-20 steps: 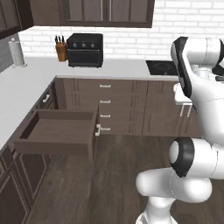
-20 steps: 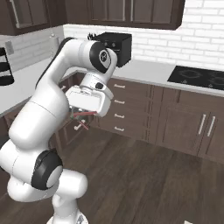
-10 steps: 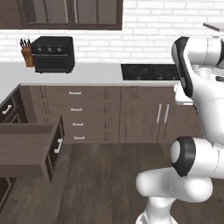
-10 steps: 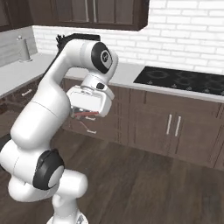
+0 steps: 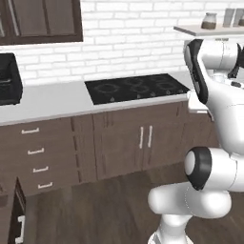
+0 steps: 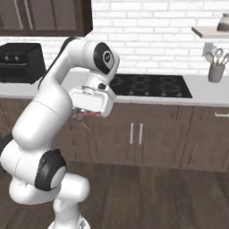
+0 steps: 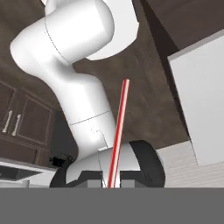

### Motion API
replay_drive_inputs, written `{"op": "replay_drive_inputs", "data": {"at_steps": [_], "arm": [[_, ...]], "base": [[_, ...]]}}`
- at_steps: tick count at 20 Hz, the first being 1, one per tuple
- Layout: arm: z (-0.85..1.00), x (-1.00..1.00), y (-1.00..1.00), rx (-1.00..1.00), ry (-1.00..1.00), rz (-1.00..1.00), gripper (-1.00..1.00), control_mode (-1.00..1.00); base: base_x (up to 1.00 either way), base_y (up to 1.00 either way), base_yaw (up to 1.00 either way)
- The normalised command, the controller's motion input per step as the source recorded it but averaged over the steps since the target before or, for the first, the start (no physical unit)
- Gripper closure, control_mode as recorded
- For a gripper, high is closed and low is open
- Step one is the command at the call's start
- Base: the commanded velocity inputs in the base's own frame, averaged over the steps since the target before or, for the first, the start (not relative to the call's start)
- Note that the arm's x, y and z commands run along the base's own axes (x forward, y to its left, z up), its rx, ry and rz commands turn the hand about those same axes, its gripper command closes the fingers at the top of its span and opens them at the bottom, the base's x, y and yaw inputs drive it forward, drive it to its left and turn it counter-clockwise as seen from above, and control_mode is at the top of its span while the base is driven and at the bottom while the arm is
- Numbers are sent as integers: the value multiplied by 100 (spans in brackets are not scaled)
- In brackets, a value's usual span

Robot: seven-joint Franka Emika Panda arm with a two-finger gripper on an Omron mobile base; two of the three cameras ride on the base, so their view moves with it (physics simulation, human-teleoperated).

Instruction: Take a straw from the drawer in front and place it inside the glass cup on the dining counter.

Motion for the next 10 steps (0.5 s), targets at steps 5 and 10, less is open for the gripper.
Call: {"op": "replay_drive_inputs", "data": {"at_steps": [5,10], "arm": [[0,0,0,0,0,0,100,100],[0,0,0,0,0,0,100,100]], "base": [[67,1,-66],[60,17,-70]]}}
